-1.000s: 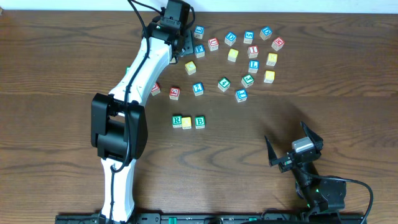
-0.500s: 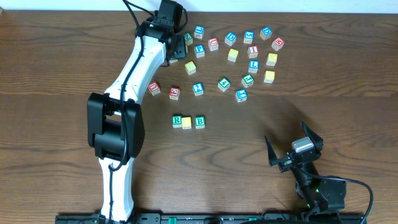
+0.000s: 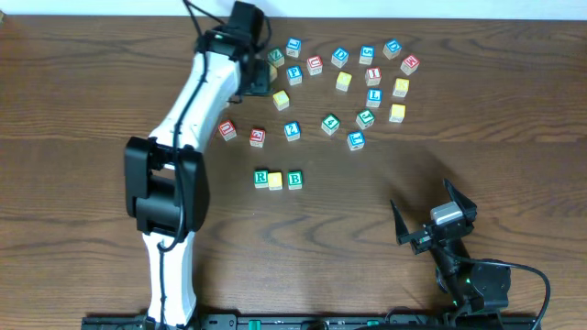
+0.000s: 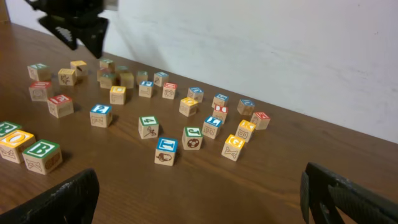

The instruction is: Spell out ROBOT

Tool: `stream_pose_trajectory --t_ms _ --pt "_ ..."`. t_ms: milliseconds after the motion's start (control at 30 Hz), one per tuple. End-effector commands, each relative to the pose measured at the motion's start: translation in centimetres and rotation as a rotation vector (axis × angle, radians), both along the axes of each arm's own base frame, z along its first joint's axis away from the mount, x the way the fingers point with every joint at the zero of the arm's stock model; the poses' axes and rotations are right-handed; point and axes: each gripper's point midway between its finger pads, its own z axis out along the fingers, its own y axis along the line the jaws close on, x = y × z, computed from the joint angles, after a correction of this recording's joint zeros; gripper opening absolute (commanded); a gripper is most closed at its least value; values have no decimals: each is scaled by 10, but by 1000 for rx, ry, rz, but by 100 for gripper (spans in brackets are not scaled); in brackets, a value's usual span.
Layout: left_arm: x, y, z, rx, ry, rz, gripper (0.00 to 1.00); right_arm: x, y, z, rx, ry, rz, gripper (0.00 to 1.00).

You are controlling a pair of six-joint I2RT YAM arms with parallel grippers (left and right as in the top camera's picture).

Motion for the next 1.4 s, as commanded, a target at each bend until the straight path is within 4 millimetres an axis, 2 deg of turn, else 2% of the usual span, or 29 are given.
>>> stream_pose_trajectory --t_ms 0,100,167,267,333,367,400,567,1367 --pt "-4 49 76 5 -108 44 64 -1 2 -1 14 6 9 99" --pt "-31 87 126 17 -144 91 64 -1 2 -1 14 6 9 99" --pt "-49 105 148 33 -155 95 67 -1 2 -1 14 6 9 99" --pt "-63 114 165 55 -169 70 70 -1 2 -1 14 6 9 99" --pt "-67 114 166 76 -161 29 71 -1 2 -1 14 6 9 99" --pt "-70 115 164 82 -148 27 75 -1 2 -1 14 6 9 99" --pt "-71 115 163 82 -140 27 98 -1 2 -1 14 6 9 99" --pt "-84 116 154 85 -76 25 98 -1 2 -1 14 6 9 99" --pt "-84 116 154 85 -76 26 98 -1 2 -1 14 6 9 99"
